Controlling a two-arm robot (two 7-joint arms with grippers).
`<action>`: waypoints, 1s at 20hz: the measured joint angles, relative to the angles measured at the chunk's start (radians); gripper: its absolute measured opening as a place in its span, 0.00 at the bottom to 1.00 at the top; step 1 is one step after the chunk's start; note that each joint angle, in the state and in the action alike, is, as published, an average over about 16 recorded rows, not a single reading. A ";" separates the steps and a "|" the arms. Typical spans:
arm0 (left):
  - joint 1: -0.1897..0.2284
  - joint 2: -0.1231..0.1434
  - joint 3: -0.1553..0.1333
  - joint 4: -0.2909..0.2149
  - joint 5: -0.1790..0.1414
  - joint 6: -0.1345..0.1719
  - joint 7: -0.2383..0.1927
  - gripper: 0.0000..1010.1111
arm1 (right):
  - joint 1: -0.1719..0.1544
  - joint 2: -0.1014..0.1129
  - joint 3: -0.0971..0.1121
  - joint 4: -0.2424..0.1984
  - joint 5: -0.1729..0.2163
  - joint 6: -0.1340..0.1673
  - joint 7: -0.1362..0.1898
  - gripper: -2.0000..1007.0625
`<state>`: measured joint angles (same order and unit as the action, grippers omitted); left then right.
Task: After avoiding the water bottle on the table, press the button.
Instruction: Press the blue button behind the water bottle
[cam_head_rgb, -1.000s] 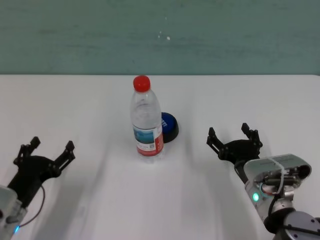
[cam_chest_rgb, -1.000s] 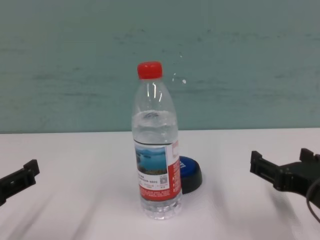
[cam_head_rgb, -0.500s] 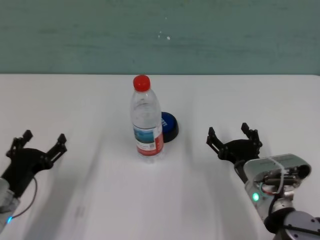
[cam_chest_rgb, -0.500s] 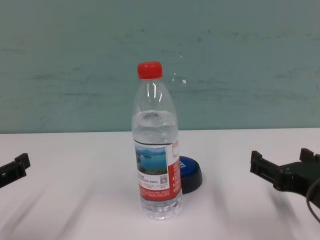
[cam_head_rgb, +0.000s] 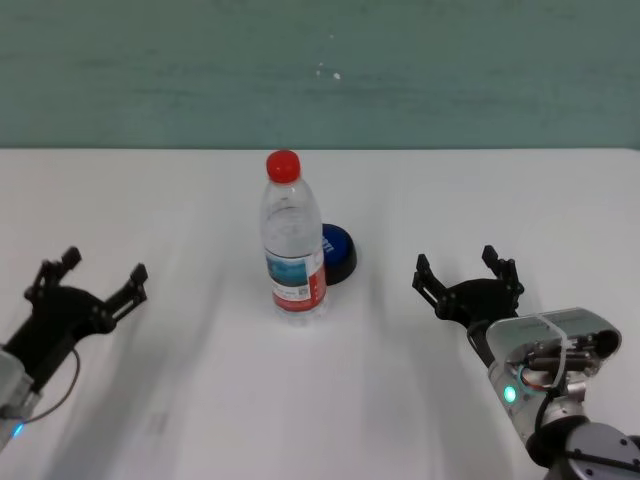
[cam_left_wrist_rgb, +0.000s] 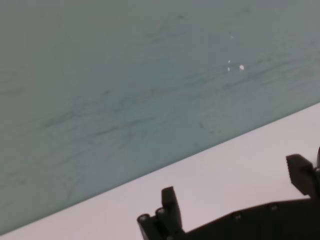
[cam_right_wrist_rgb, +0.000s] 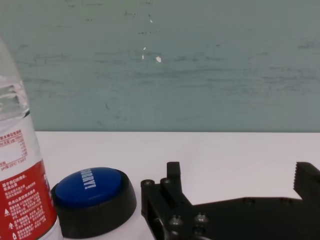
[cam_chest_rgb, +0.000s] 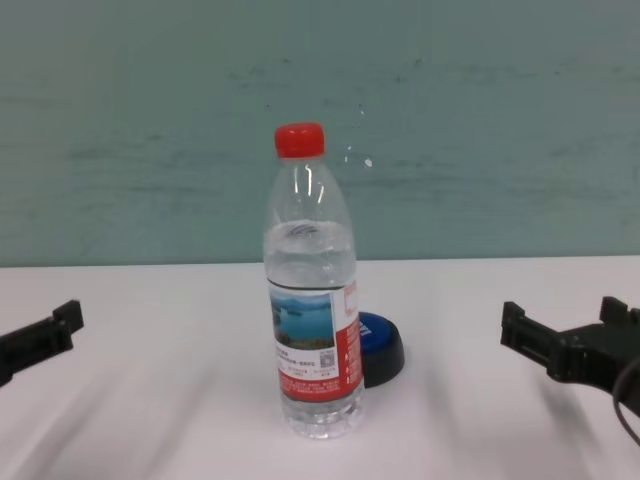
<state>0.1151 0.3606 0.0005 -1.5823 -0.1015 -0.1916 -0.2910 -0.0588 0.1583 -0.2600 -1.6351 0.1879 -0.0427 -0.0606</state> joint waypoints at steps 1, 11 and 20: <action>-0.008 0.002 0.003 0.007 0.000 -0.003 -0.003 0.99 | 0.000 0.000 0.000 0.000 0.000 0.000 0.000 1.00; -0.107 0.008 0.031 0.123 -0.026 -0.021 -0.032 0.99 | 0.000 0.000 0.000 0.000 0.000 0.000 0.000 1.00; -0.177 0.017 0.059 0.225 -0.050 -0.059 -0.071 0.99 | 0.000 0.000 0.000 0.000 0.000 0.000 0.000 1.00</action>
<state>-0.0620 0.3772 0.0593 -1.3576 -0.1516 -0.2505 -0.3617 -0.0588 0.1583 -0.2600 -1.6351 0.1879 -0.0427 -0.0605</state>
